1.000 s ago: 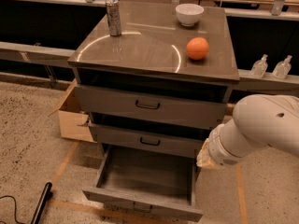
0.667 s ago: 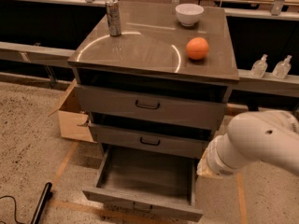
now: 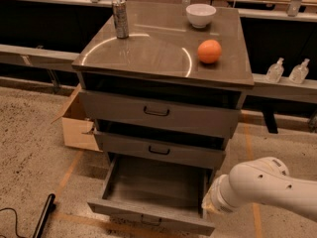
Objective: Close bottom drawer
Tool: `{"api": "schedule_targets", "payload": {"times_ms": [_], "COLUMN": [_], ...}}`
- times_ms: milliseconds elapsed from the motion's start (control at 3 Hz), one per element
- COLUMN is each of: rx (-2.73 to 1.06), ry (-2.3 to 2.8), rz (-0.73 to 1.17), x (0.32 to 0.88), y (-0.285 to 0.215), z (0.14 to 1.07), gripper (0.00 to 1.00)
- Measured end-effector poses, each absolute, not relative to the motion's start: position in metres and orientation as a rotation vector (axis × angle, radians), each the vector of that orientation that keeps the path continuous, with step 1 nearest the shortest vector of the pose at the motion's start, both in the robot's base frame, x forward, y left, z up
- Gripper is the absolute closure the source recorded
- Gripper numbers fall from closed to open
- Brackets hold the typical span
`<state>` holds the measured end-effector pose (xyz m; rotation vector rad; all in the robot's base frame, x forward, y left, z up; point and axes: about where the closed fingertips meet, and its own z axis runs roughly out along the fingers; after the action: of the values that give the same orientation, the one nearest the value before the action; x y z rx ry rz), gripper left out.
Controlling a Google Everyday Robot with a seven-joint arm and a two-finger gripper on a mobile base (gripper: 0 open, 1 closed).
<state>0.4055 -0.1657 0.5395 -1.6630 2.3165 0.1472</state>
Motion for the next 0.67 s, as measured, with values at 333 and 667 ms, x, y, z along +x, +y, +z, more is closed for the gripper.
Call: {"api": "schedule_targets", "payload": {"times_ms": [333, 667], "rx": [-1.636, -1.583], "ry": [2.313, 2.286], "rz": [0.185, 0.234], "x": [0.396, 0.394], "y": [-0.160, -0.152], "z": [0.496, 0.454], "gripper": [1.00, 1.00]}}
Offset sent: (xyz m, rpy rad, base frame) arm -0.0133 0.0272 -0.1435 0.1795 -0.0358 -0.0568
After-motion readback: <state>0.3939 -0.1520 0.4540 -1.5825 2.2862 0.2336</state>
